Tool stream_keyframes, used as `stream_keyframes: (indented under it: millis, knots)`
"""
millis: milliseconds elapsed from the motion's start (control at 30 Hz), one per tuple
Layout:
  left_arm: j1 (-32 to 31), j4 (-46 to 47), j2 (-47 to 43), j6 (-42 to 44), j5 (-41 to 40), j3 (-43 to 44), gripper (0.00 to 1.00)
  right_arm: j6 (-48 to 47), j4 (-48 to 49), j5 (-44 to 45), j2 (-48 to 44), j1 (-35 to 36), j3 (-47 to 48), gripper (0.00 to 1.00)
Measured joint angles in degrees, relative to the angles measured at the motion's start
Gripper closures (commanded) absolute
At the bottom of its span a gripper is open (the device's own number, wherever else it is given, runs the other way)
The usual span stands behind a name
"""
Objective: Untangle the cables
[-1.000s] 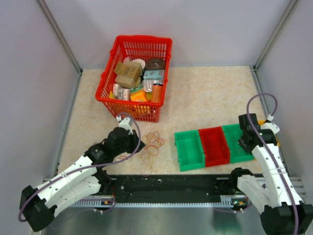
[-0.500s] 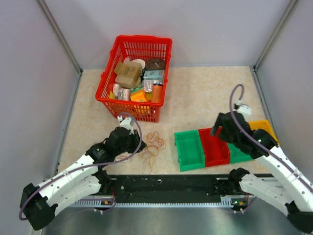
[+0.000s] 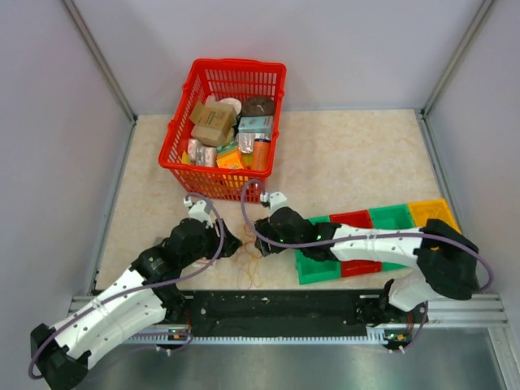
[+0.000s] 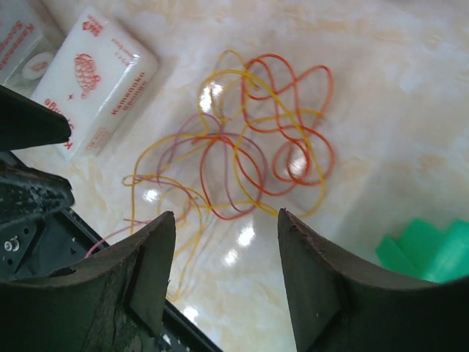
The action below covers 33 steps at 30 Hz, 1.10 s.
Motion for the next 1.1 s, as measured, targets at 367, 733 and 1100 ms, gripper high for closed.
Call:
stream_keyframes:
  millis: [367,733,1100]
  knots:
    - [0.00,-2.19,-1.27,-0.61,-1.01,-0.72,0.41,-6.10,13.46,1.60,13.77,3.23,1.62,0.56]
    - [0.04,-2.40,-1.70,-0.46,-0.94,-2.05,0.18,-8.33,8.59,7.26,16.31,3.65,6.19,1.00]
    - [0.39,5.05,14.84,-0.63,4.28,-0.87,0.27,-3.52,3.65,-1.55,-11.15,4.46,9.88,1.00]
